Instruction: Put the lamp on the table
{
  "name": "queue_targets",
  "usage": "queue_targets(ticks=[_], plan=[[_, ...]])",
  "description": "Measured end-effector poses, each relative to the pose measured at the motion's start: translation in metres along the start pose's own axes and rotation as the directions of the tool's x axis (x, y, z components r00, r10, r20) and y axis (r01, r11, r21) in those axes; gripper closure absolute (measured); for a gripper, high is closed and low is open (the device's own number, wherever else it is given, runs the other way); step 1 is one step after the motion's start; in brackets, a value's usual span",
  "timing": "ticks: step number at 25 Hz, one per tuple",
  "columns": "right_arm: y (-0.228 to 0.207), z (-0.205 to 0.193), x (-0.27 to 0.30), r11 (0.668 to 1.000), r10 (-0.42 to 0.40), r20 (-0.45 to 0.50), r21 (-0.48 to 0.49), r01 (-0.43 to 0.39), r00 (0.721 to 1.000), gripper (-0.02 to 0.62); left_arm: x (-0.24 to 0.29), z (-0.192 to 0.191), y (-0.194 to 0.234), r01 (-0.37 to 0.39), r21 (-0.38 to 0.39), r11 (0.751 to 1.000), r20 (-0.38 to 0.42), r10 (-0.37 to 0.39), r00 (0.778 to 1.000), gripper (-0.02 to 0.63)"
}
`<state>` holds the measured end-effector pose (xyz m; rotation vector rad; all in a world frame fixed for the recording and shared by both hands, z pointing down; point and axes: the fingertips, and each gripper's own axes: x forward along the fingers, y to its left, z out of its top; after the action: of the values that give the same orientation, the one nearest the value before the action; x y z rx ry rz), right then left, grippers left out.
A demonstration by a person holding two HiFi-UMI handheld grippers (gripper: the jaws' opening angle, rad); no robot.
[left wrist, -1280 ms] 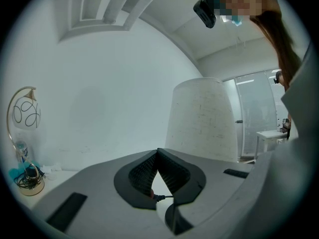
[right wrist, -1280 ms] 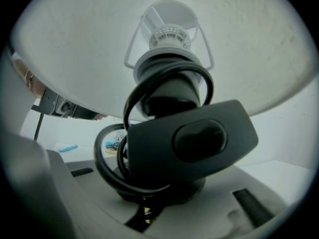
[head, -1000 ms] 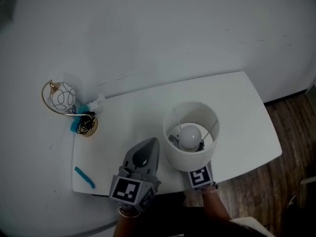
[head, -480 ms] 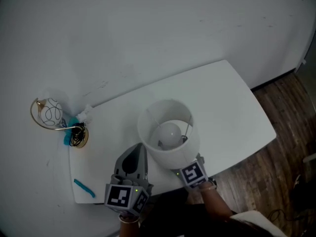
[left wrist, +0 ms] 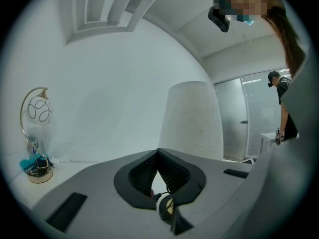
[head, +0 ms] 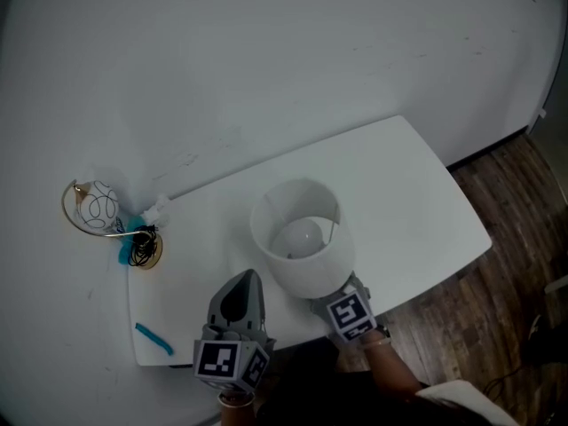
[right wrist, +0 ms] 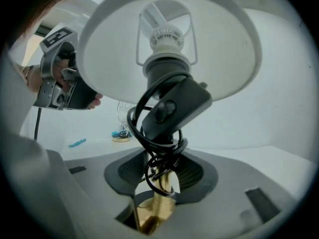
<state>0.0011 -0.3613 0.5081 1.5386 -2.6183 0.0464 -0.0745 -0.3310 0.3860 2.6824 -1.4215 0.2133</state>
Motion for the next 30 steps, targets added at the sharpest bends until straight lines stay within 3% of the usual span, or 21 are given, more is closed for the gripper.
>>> queue_targets(ticks=[6,17,19,30], plan=[[-0.005,-0.012,-0.026,0.998,-0.031,-0.053,0.05,0.033,0.998,0.437,-0.015,0.0,-0.01,-0.014,0.001,1.0,0.005,0.014,1.0,0.612],[-0.006,-0.022,-0.082,0.993,-0.102,-0.145,-0.075,0.092,0.984,0.53,-0.044,-0.008,-0.035,-0.039,-0.045,0.998,0.017,0.04,0.999,0.612],[-0.005,-0.02,-0.093,0.991,-0.11,-0.149,-0.089,0.097,0.983,0.578,-0.05,-0.008,-0.042,-0.04,-0.052,0.998,0.027,0.041,0.999,0.612],[0.009,0.022,-0.152,0.992,-0.113,-0.065,-0.068,0.109,0.991,0.595,-0.084,-0.005,-0.078,-0.049,-0.038,0.998,0.059,0.051,0.997,0.612]])
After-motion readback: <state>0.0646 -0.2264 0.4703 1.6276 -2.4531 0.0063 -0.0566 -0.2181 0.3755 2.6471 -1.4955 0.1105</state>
